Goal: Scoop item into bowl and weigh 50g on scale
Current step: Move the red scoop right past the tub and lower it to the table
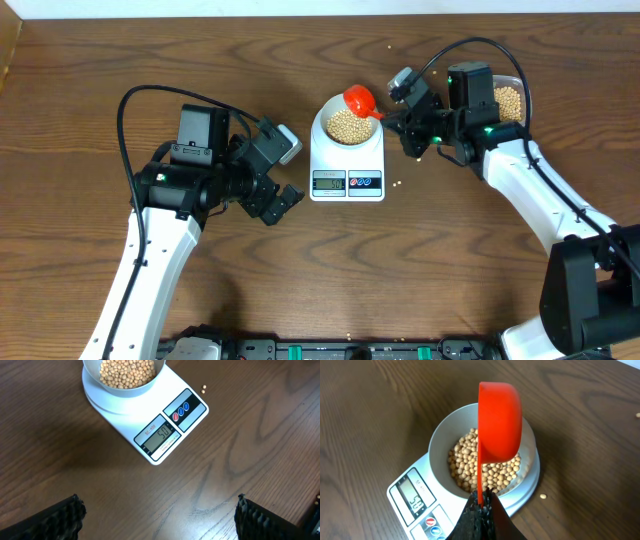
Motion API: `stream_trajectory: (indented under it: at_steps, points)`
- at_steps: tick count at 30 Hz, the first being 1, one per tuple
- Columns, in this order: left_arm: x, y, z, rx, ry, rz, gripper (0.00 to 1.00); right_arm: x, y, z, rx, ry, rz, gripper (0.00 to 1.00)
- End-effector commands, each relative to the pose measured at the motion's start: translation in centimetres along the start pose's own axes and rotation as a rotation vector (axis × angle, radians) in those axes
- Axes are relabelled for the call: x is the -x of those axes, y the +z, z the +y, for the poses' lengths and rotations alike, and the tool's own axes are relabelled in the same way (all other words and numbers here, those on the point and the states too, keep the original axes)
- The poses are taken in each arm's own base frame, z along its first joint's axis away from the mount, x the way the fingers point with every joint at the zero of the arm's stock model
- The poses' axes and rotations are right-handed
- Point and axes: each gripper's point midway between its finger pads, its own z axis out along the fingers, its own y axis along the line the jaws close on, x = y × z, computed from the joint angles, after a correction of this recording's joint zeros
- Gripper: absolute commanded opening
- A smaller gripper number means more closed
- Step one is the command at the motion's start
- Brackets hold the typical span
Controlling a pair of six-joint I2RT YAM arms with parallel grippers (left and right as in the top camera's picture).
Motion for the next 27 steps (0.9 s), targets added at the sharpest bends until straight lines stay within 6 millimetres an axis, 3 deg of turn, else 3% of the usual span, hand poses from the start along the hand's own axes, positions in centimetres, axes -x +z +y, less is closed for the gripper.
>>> stream_trajectory:
  at_steps: [1,10,17,18,20,27]
  points:
    - [1.3,-1.1,0.3,0.026,0.024,-0.035,0.98,1.1,-1.6,-0.5,-0.004,0.030,-0.046,0.01]
    - [1.3,-1.1,0.3,0.026,0.024,-0.035,0.98,1.7,-6.5,-4.4,-0.109,0.095,-0.108,0.01]
    - [1.3,-1.1,0.3,0.026,0.024,-0.035,0.98,-2.4,-12.3,-10.5,-0.423,0.100,0.031,0.01]
    - [1.3,-1.1,0.3,0.026,0.024,-0.035,0.98,-3.4,-13.7,-12.2,-0.518,0.081,0.083,0.01]
    - [1.3,-1.1,0.3,0.026,0.024,-0.035,0.98,-4.3,-14.7,-13.5,-0.596,0.062,0.132,0.01]
    - [1.3,-1.1,0.3,0.026,0.024,-0.035,0.98,-5.8,-16.5,-15.5,-0.752,-0.043,0.281,0.01]
